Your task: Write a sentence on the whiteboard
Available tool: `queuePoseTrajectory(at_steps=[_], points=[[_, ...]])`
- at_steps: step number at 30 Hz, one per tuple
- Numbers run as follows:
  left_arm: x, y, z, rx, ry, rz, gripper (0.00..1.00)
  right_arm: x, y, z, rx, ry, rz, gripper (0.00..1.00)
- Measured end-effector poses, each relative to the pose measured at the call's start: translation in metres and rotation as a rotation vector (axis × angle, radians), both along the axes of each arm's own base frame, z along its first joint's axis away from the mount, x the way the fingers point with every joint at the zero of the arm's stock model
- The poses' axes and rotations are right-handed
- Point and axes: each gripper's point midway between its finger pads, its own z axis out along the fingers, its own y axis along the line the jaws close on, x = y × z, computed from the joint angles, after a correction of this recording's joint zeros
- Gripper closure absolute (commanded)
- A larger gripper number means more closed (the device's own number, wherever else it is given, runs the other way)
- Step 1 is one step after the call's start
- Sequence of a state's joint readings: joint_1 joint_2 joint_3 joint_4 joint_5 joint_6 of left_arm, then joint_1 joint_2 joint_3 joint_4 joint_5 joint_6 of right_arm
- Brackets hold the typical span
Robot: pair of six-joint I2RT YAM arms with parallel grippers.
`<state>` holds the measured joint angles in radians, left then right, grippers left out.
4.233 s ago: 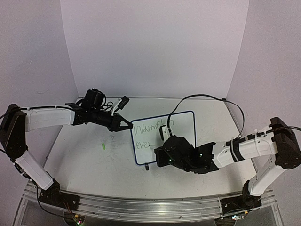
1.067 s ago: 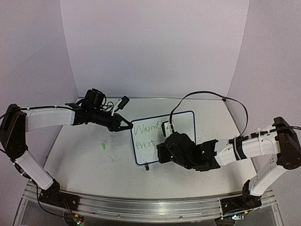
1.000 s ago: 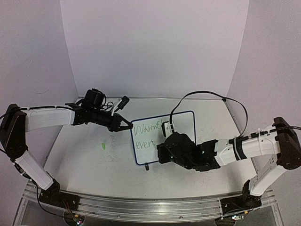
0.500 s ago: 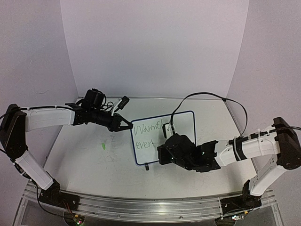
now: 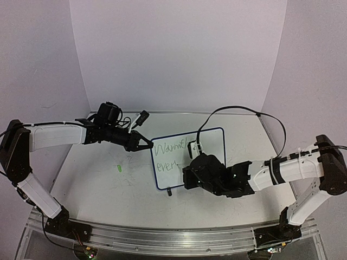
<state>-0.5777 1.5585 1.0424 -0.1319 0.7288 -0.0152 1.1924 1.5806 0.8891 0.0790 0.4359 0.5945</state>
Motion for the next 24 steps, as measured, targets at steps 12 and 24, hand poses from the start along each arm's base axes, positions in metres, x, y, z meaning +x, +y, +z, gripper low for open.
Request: queuePoseTrajectory(at_steps=[12,24], points=[[0.0001,0.0001,-0.0001,0.001,0.0,0.001,1.0,0.0037,0.0001,0.0058,-0.022,-0.017,0.003,1.0],[0.0001,-0.0001,-0.0001,0.001,-0.001,0.0,1.0,0.0039,-0.0001,0.006,-0.036,-0.024,0.011,1.0]])
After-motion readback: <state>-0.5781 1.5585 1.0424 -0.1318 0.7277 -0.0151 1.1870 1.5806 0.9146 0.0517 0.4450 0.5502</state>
